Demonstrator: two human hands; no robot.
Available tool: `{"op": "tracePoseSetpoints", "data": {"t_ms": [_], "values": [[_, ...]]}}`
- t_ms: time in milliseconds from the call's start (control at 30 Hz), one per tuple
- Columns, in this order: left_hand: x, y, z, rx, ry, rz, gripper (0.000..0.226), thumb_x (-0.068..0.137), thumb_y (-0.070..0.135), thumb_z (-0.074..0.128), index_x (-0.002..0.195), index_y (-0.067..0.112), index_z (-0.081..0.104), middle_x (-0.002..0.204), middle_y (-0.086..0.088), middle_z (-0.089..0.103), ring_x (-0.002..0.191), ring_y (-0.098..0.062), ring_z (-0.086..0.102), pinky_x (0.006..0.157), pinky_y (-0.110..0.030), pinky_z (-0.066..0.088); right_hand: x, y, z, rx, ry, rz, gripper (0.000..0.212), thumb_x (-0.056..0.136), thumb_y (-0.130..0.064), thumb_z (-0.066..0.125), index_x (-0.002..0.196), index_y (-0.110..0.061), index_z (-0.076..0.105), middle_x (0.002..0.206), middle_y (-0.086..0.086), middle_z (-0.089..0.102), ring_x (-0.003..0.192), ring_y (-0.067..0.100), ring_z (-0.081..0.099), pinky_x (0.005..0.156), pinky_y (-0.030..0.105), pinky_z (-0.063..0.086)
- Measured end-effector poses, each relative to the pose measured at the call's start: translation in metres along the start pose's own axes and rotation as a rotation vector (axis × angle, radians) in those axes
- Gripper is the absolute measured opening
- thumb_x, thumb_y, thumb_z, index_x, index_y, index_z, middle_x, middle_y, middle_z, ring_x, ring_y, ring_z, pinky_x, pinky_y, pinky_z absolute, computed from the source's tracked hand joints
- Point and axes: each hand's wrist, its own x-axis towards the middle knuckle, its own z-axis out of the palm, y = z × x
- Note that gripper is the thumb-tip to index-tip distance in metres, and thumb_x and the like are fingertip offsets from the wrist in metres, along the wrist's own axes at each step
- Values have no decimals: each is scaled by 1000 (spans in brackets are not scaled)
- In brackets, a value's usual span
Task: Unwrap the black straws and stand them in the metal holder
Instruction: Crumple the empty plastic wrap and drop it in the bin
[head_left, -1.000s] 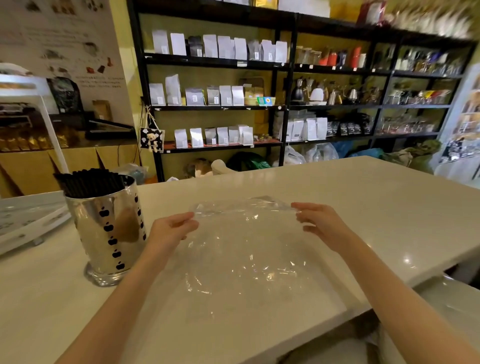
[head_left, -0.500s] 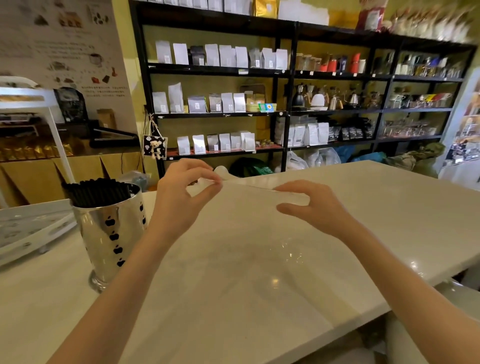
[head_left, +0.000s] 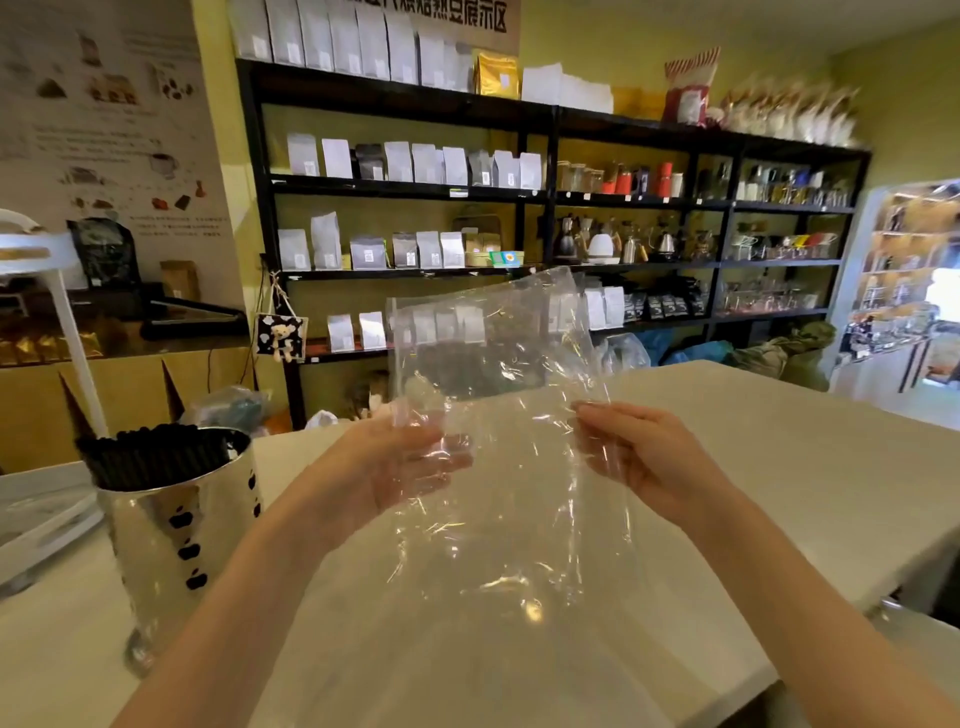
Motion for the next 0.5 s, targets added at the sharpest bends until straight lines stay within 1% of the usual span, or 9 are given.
{"op": "tracePoseSetpoints", "data": {"t_ms": [33,67,100,167,233,333,367,433,500], "values": [[1,-1,3,-3,27,6,51,72,21,69,117,2,54,114,-17,66,91,-21,69,70,-25,58,0,3,0,22,-6,26,9,81,-10,62,85,-10,70,66,-1,73,57,8,67,50,18,51],[1,-1,5,-7,65,12,40,78,14,62,115,2,56,108,-15,69,85,-19,70,65,-23,58,0,5,0,37,-9,47,9,81,-10,62,85,-9,70,66,0,73,56,8,66,48,17,51],[2,-3,4,-14,98,19,33,80,10,58,113,4,57,101,-13,71,80,-17,71,63,-23,58,1,8,-1,46,-12,58,9,81,-10,62,86,-8,69,66,2,73,55,8,66,47,17,50],[3,-4,0,-30,105,18,25,84,9,54,107,9,60,88,-6,75,73,-14,72,60,-23,57,1,12,-3,61,-33,77,11,81,-12,63,89,-6,69,69,5,71,54,10,66,45,18,50],[3,-5,-5,-27,103,8,21,84,9,53,103,14,62,81,-3,76,69,-12,71,55,-23,57,0,16,-5,58,-70,96,20,73,-17,68,90,-7,69,71,7,70,57,13,67,45,19,51],[3,-6,-9,-13,105,4,22,83,7,54,102,17,61,80,-4,76,67,-12,71,50,-21,55,-1,18,-12,10,-149,132,26,66,-23,66,90,-14,70,71,7,72,61,15,69,51,22,56],[4,-6,-11,-3,98,-3,22,83,6,54,103,16,60,80,-5,76,66,-12,71,49,-21,54,-1,19,-15,1,-177,136,25,68,-23,64,91,-16,70,70,6,72,61,15,69,53,23,57],[1,-4,-15,19,45,-25,22,83,6,55,102,16,60,79,-7,76,64,-14,71,47,-22,54,-2,19,-20,-7,-222,129,22,76,-17,61,96,-16,69,67,5,71,59,14,69,52,24,56],[-6,2,-20,46,-55,-39,28,77,11,59,103,22,61,74,-10,75,60,-17,70,43,-22,53,-2,20,-24,-9,-203,89,23,84,-6,55,101,-14,67,64,5,70,56,13,68,51,21,56]]}}
